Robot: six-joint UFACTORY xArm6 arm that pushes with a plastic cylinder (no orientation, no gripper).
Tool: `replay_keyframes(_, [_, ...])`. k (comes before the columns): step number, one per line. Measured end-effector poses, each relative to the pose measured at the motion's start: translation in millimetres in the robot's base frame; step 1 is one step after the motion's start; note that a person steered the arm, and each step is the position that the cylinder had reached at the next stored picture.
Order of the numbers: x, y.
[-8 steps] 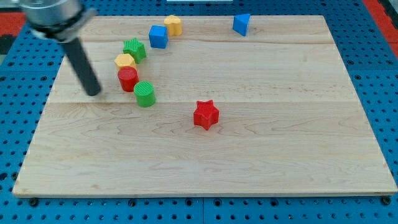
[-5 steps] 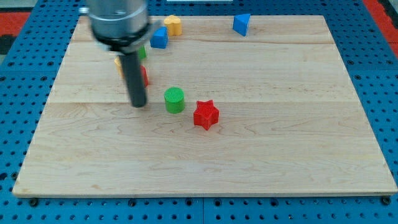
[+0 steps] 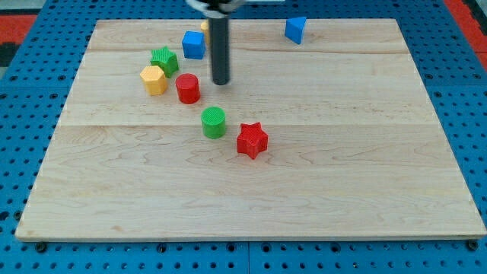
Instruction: Separate the circles
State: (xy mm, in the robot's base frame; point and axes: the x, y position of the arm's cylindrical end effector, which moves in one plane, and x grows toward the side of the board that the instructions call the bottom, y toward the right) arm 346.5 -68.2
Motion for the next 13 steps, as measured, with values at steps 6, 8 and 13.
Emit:
replay_keyframes(6, [4,-26])
replay_keyframes(8, [10,-52])
replay_keyframes(13, [-37,-49])
